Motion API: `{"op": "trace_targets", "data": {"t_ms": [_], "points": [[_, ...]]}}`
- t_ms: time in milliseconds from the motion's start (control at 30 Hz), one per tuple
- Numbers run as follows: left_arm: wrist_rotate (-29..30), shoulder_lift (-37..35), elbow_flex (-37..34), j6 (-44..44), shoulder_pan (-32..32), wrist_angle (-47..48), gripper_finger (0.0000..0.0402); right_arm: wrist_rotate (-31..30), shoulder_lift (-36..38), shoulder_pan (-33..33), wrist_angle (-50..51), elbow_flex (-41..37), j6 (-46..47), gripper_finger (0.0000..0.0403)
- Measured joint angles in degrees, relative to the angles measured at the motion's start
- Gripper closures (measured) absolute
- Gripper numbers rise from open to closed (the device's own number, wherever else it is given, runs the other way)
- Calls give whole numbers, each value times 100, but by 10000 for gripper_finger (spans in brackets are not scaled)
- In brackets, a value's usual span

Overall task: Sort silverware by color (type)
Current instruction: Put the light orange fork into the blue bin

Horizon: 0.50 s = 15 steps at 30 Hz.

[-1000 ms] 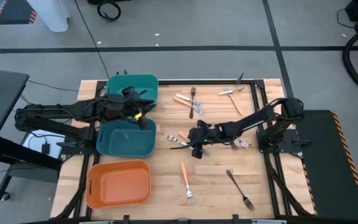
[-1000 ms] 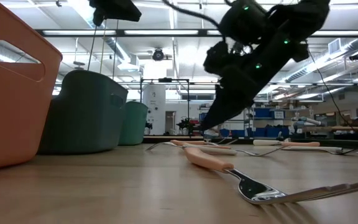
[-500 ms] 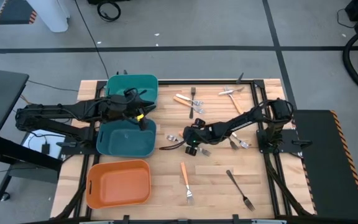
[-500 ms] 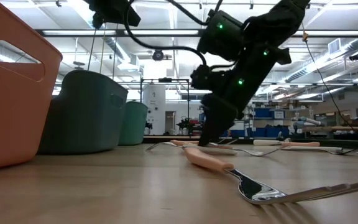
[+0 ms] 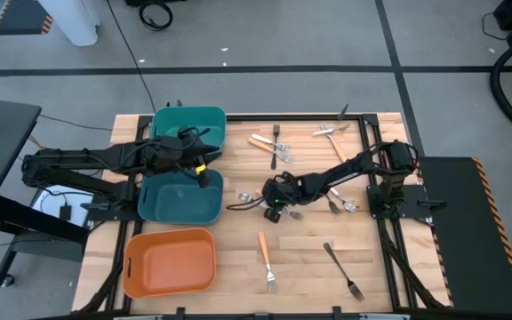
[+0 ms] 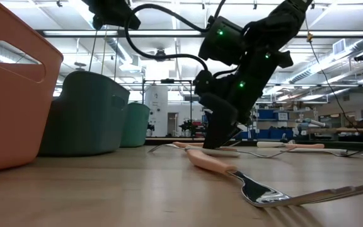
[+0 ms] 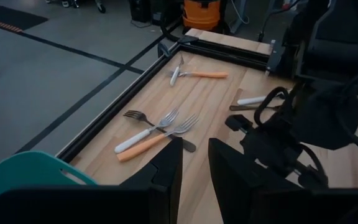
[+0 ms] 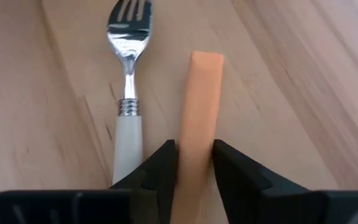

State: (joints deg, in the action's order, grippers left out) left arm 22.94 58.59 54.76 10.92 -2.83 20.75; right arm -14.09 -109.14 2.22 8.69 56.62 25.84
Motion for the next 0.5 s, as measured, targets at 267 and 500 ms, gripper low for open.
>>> {"op": "trace_targets", "data": {"t_ms": [267,500], "points": [[0,-2,0,26,0,44,315,358,31,-96,66,50,464,337],[1,-7,0,107,0,7,315,707,201,-305,652,657,295,337]]}}
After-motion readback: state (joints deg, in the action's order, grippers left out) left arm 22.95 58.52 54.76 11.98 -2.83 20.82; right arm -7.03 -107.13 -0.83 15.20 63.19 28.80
